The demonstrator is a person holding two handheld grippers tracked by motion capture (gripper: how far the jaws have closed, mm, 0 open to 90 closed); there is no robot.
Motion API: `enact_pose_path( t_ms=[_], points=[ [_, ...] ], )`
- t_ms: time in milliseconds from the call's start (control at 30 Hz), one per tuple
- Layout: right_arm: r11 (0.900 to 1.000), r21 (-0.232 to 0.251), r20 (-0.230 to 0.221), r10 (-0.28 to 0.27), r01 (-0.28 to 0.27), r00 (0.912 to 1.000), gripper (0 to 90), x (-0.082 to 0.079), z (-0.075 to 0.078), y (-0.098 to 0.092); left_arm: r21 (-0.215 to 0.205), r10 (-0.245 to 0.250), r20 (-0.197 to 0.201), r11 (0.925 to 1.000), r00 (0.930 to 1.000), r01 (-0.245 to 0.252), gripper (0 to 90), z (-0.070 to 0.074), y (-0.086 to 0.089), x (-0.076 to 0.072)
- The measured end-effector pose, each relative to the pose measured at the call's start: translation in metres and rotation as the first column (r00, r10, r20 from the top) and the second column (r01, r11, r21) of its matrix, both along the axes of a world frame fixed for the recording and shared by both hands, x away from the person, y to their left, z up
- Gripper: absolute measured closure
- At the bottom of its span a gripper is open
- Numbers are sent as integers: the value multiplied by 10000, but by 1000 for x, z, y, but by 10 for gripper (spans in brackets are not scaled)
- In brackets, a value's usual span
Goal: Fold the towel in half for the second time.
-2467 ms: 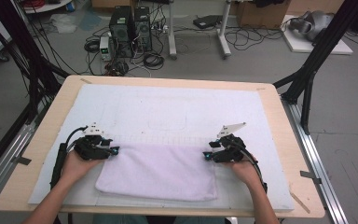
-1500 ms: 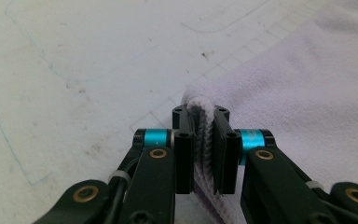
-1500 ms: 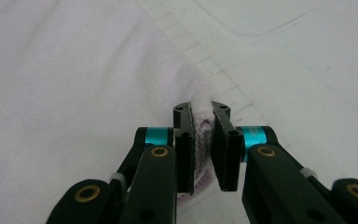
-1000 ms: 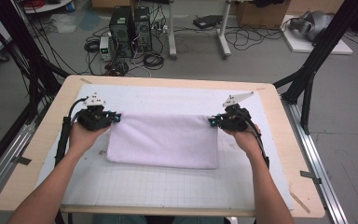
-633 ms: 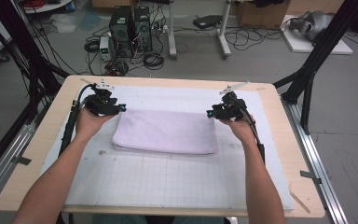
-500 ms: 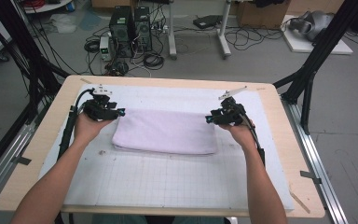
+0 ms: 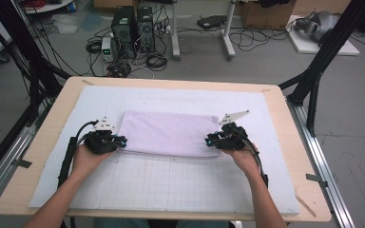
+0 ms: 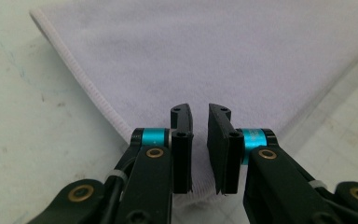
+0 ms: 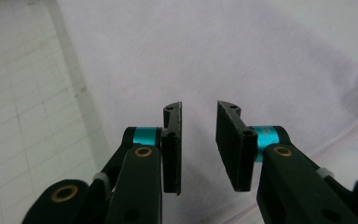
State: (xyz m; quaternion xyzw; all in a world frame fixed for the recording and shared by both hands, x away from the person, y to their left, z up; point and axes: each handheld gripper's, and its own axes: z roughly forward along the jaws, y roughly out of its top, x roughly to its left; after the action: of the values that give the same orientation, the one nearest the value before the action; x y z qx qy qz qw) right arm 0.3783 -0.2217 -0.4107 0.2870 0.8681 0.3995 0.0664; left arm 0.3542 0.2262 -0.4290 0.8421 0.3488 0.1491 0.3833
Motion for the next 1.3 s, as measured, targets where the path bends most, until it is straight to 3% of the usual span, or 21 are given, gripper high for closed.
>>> enact_pose_path(
  t_ms=[100, 133, 167, 300, 433, 600, 700, 933, 1133, 1300],
  points=[
    [9991, -337, -374, 247, -259, 9990, 700, -9, -7, 1, -88, 52, -140, 9999, 9999, -54, 792, -8, 5, -6],
    [9985, -466, -257, 287, -299, 9993, 701, -13, -8, 1, -221, 133, -65, 9997, 9999, -134, 792, -10, 6, -9],
    [9985, -469, -12, 275, -275, 9996, 703, -17, -10, 0, -311, 191, 4, 9993, 9998, -191, 793, -11, 6, -11],
    [9985, -525, -210, 123, -133, 9997, 703, -22, -19, -7, -412, 326, 259, 9987, 9991, -315, 795, -14, 6, -17],
    [9994, -333, -175, 9, -15, 9998, 692, -26, -22, -10, -482, 258, 227, 9985, 9994, -246, 784, -13, 7, -16],
    [9998, -97, 195, -199, 201, 9996, 592, -25, -17, -8, -1052, 277, 346, 9942, 9990, -239, 683, -8, 11, -17],
    [9980, -81, 365, -616, 619, 9974, 433, -24, -10, -5, -1226, 386, 469, 9919, 9982, -326, 630, -3, 11, -20],
    [9949, 323, 895, -977, 951, 9912, 296, -26, 9, 1, -1207, 564, 718, 9916, 9958, -475, 367, 7, 8, -28],
    [9870, 1064, 572, -1270, 1204, 9902, 215, -33, 10, 3, -1281, 555, 794, 9907, 9953, -451, 262, 13, 9, -38],
    [9840, 1152, 526, -1430, 1362, 9883, 168, -42, 11, 0, -1488, 541, 761, 9880, 9956, -423, 209, 16, 12, -44]
  ],
)
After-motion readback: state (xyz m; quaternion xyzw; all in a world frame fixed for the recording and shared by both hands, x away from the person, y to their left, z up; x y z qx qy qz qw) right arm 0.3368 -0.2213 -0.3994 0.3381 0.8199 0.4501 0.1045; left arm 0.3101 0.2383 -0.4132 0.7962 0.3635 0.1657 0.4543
